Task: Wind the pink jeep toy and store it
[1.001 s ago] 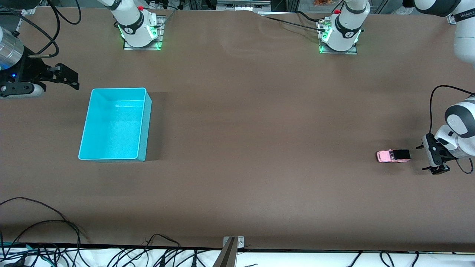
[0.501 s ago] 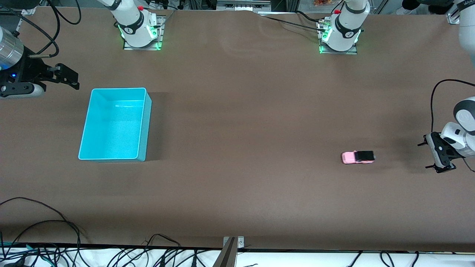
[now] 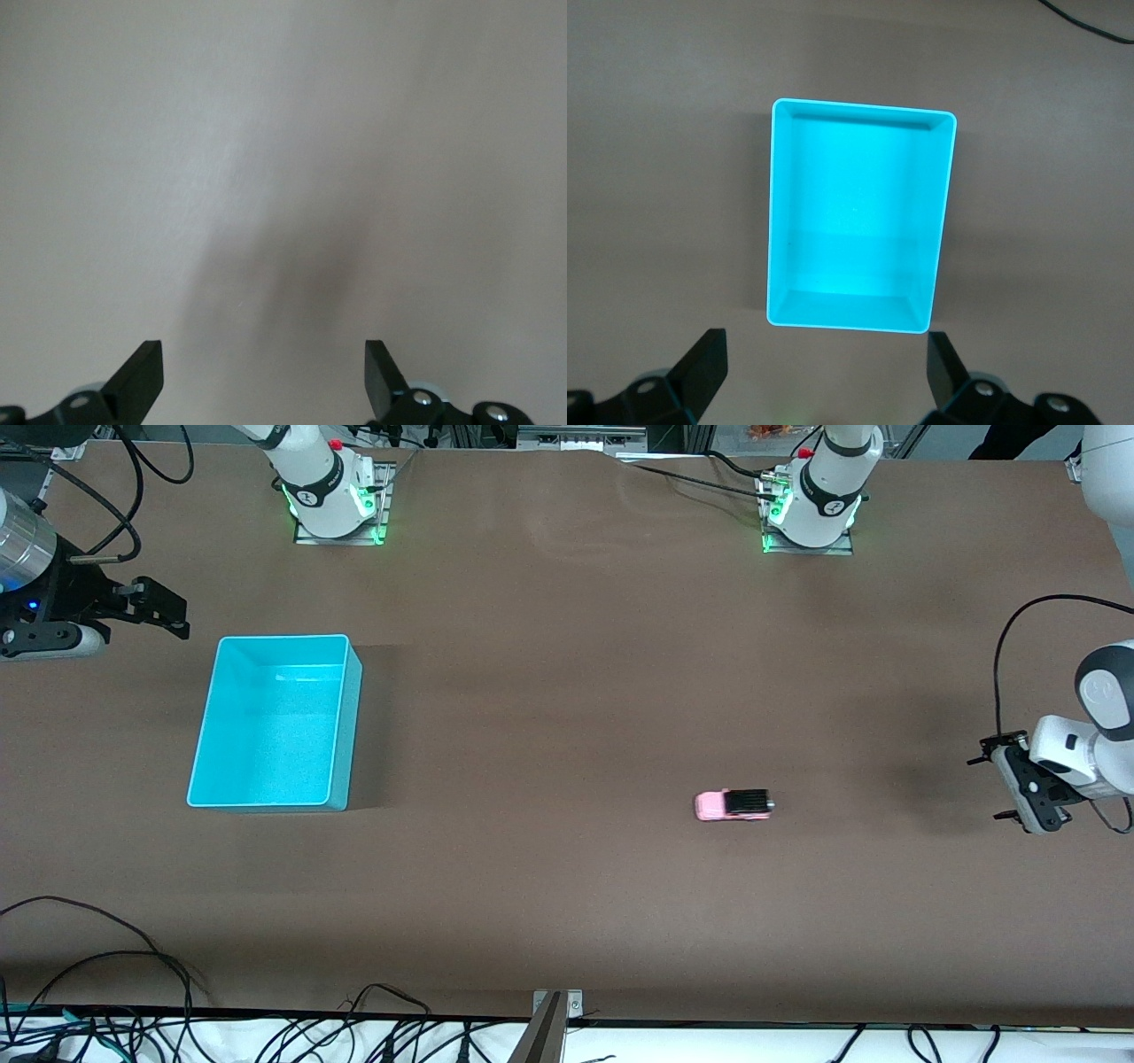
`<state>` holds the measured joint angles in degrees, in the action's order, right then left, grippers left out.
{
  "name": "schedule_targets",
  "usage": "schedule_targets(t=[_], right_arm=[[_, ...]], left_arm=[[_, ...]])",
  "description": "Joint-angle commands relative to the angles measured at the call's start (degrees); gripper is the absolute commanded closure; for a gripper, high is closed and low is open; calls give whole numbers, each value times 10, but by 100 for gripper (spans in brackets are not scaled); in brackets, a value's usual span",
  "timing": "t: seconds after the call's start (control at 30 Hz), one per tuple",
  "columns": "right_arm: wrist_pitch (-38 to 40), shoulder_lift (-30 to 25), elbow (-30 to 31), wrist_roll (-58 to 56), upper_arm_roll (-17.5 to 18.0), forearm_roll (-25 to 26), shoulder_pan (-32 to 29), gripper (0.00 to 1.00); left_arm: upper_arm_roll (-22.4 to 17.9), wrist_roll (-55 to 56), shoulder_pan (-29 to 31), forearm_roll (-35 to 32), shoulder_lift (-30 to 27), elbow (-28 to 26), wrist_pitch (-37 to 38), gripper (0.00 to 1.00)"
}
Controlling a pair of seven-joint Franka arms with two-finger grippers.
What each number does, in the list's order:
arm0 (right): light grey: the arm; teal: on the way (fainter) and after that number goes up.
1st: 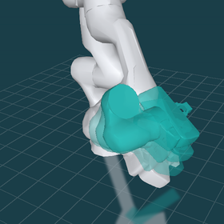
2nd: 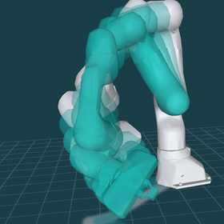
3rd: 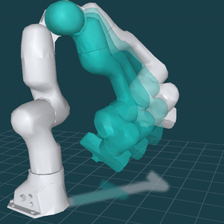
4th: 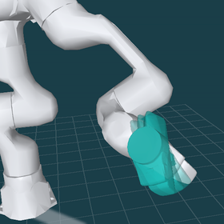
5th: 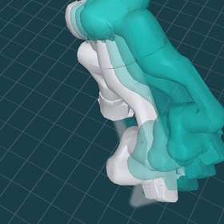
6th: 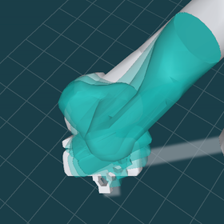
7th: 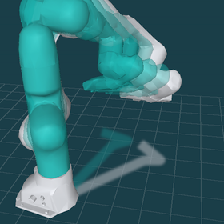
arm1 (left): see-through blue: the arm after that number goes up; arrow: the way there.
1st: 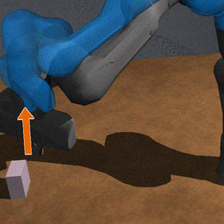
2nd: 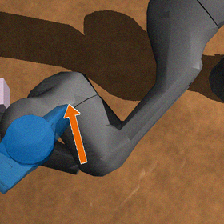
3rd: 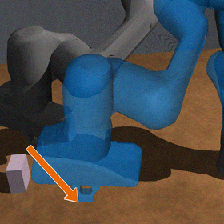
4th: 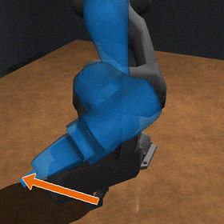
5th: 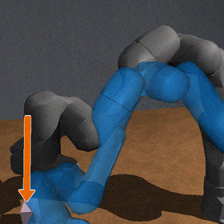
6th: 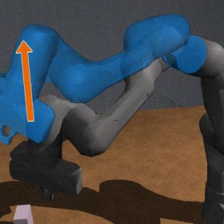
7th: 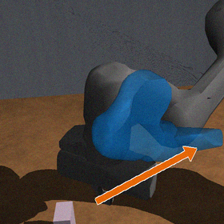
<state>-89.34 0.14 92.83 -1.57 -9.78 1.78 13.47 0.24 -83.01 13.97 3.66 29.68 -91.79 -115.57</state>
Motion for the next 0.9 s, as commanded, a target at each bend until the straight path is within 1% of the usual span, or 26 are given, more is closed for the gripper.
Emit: schedule_targets(t=[0.0, 0.23, 0.6, 0.87], right_arm=[[1, -1, -5, -2, 0, -7, -3, 0], [1, -1, -5, -2, 0, -7, -3, 0], [1, -1, -5, -2, 0, -7, -3, 0], [1, -1, -5, -2, 0, -7, -3, 0]], left_arm=[[-4, 55, -22, 6, -24, -4, 34, 0], [-3, 122, -48, 6, -44, -4, 69, 0], [-1, 143, -61, 7, -47, -3, 75, 0], [5, 202, -77, 6, -51, 41, 140, 0]])
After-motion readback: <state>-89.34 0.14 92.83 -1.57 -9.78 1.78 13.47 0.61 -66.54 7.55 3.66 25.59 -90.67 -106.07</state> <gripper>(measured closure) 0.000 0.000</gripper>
